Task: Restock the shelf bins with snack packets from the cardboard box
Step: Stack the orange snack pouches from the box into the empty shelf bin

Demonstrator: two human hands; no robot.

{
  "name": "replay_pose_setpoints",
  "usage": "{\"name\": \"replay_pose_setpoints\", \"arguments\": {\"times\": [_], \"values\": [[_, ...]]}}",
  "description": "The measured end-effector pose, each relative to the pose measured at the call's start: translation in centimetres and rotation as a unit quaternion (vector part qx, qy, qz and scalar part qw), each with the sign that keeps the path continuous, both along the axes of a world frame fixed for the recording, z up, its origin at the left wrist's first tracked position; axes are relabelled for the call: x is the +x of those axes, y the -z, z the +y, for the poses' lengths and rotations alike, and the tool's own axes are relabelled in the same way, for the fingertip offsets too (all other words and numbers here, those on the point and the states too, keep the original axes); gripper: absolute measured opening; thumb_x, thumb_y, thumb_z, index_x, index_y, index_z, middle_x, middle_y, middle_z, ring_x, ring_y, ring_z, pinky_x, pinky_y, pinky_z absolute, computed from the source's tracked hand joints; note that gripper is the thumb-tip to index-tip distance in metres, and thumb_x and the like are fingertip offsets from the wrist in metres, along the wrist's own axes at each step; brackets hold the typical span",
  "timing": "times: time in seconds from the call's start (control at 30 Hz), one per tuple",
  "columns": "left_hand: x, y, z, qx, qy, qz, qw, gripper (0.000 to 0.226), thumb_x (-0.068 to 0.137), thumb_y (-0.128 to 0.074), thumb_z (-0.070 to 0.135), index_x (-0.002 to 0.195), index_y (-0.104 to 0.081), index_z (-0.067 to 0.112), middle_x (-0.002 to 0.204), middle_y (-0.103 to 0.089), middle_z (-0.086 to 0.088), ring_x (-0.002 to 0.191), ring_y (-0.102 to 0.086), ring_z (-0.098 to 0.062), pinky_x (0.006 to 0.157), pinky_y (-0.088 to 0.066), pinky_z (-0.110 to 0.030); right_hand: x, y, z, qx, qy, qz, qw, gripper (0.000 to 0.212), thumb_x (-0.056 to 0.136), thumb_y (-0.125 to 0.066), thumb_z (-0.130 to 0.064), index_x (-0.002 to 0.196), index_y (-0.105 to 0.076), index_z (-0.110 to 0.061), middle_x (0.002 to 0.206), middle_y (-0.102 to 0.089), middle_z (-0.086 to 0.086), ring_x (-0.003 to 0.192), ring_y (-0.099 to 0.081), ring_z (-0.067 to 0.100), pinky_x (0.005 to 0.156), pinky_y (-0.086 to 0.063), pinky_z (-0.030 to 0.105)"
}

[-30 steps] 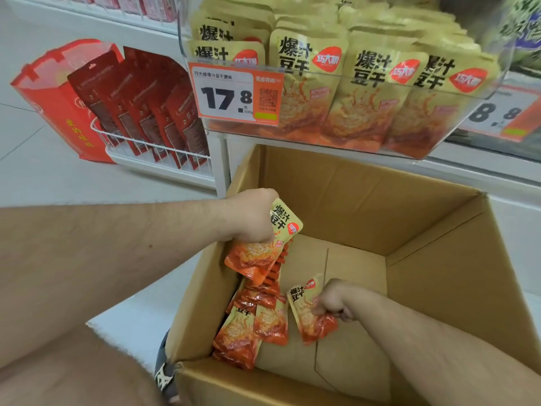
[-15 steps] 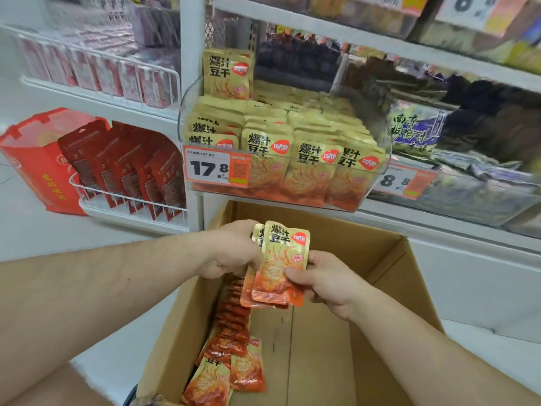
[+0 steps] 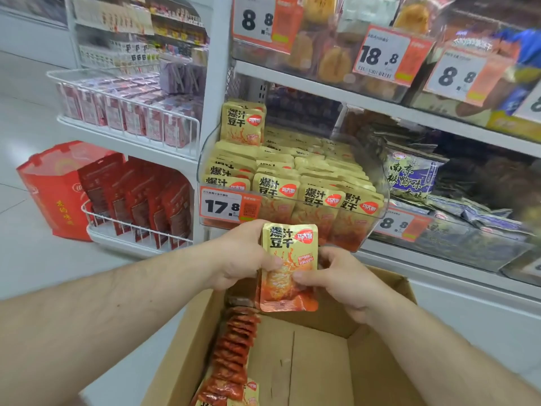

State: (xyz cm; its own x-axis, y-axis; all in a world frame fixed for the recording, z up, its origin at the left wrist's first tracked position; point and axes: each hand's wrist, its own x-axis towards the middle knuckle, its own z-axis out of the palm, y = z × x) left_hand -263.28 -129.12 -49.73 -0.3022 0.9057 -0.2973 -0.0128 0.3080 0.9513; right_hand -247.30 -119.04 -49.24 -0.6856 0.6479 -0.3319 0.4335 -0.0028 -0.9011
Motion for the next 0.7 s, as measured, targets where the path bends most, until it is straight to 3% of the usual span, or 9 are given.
{"name": "replay_pose_setpoints", "arguments": {"times": [0.1,0.23,0.37,0.47,0.53,0.6,0.63,0.7], "values": [[-0.2,-1.3,-0.1,0.026,0.007,0.002,1.0,0.047,0.087,-0.065,-0.011,0.12,-0.056,0.021,0.112,-0.072,-0.006,0.109,-0.066,-0.023,0.097,-0.053,-0.048,-0.8,-2.0,0.6,0.005,-0.043,0.005,0.999,0.033,0.079,-0.079,-0.009,0.109,-0.067,-0.016,0.098,-0.077,-0.001,0.094,-0.073,0.016,0.085,-0.056,0.035],[-0.6,-2.6,0.2,0.069,-0.017,0.042,0.997,0.052,0.084,-0.071,-0.007,0.119,-0.054,0.027,0.111,-0.072,-0.001,0.105,-0.068,-0.019,0.093,-0.056,-0.045,-1.7,-3.8,1.4,0.03,-0.073,0.026,0.997,0.026,0.079,-0.077,-0.009,0.105,-0.07,-0.013,0.098,-0.077,0.002,0.093,-0.073,0.018,0.077,-0.052,0.031],[-1.1,-4.0,0.8,0.124,-0.057,0.203,0.97,0.059,0.084,-0.075,0.012,0.13,-0.044,0.033,0.119,-0.065,0.01,0.107,-0.065,-0.013,0.091,-0.056,-0.04,-3.1,-5.3,2.5,0.049,-0.068,0.066,0.994,0.038,0.064,-0.08,-0.019,0.1,-0.072,-0.011,0.098,-0.076,0.008,0.098,-0.071,0.032,0.089,-0.05,0.045],[-2.1,-5.4,1.4,0.175,-0.113,0.287,0.935,0.065,0.087,-0.073,0.023,0.139,-0.037,0.033,0.129,-0.059,0.012,0.111,-0.062,-0.009,0.094,-0.055,-0.037,-4.6,-6.7,3.3,0.03,-0.04,0.109,0.993,0.038,0.067,-0.077,-0.016,0.104,-0.071,-0.007,0.1,-0.075,0.013,0.096,-0.071,0.033,0.087,-0.054,0.047],[-3.8,-6.1,1.5,0.173,-0.156,0.408,0.883,0.06,0.09,-0.068,0.034,0.142,-0.039,0.029,0.132,-0.056,0.011,0.117,-0.056,-0.01,0.1,-0.049,-0.035,-5.8,-8.1,3.6,0.035,0.015,0.163,0.986,0.021,0.08,-0.073,-0.008,0.101,-0.07,-0.006,0.094,-0.075,0.011,0.077,-0.074,0.017,0.066,-0.059,0.033],[-6.0,-6.3,1.8,0.132,-0.17,0.584,0.783,0.053,0.092,-0.058,0.047,0.138,-0.046,0.025,0.135,-0.053,0.008,0.125,-0.049,-0.014,0.106,-0.038,-0.035,-7.1,-9.5,4.1,0.079,0.083,0.207,0.971,0.011,0.087,-0.068,-0.002,0.097,-0.068,-0.008,0.085,-0.072,0.005,0.047,-0.06,-0.002,0.041,-0.043,0.013],[-7.0,-6.2,2.0,0.102,-0.16,0.641,0.744,0.054,0.092,-0.052,0.054,0.137,-0.049,0.025,0.137,-0.051,0.007,0.129,-0.044,-0.015,0.109,-0.031,-0.036,-7.7,-10.0,4.6,0.109,0.107,0.227,0.962,0.011,0.088,-0.067,-0.002,0.096,-0.067,-0.009,0.085,-0.071,0.004,0.041,-0.055,-0.004,0.037,-0.037,0.011],[-8.7,-6.1,2.7,0.026,-0.112,0.694,0.71,0.067,0.089,-0.038,0.068,0.14,-0.046,0.026,0.147,-0.044,0.007,0.141,-0.03,-0.015,0.118,-0.013,-0.044,-9.1,-10.5,5.3,0.169,0.129,0.25,0.945,0.014,0.086,-0.07,-0.003,0.097,-0.067,-0.012,0.086,-0.071,0.0,0.046,-0.059,-0.005,0.038,-0.04,0.011]]}}
